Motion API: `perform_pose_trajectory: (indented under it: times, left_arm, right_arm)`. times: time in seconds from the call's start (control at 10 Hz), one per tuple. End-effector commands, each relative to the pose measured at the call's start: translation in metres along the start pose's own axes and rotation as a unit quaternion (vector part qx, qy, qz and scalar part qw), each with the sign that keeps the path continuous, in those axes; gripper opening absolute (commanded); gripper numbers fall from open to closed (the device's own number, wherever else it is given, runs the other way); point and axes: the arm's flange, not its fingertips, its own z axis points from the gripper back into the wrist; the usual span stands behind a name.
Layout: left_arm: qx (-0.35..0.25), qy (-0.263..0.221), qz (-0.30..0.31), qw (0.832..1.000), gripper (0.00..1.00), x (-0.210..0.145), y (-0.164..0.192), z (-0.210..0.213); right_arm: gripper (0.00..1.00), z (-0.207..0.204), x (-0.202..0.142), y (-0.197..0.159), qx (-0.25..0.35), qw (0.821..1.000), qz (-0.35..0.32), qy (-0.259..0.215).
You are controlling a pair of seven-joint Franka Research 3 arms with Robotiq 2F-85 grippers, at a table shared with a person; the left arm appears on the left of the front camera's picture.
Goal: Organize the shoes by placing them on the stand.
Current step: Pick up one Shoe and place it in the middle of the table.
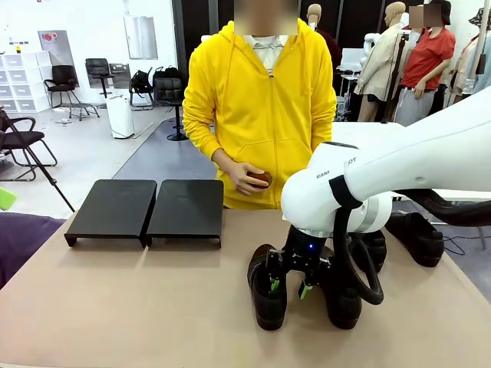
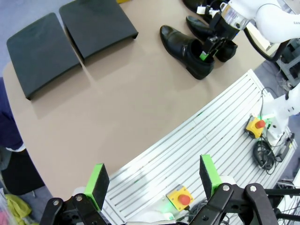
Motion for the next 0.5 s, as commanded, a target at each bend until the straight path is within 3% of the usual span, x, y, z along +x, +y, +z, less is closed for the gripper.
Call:
perform_pose_trajectory:
  times: [0.0, 0.4]
  left_arm:
    - [-0.01, -0.002, -0.006, 1.0, 1.0, 0.0002, 0.0008, 0.0003]
    - [-0.01, -0.002, -0.006, 1.0, 1.0, 0.0002, 0.0008, 0.0003]
  right_arm:
    - [0.0, 0.0007, 0.0041, 0.0091, -0.013, 1.0, -0.013, -0.001]
    - [0.0, 0.0057, -0.0004, 0.0136, -0.017, 1.0, 0.002, 0.003]
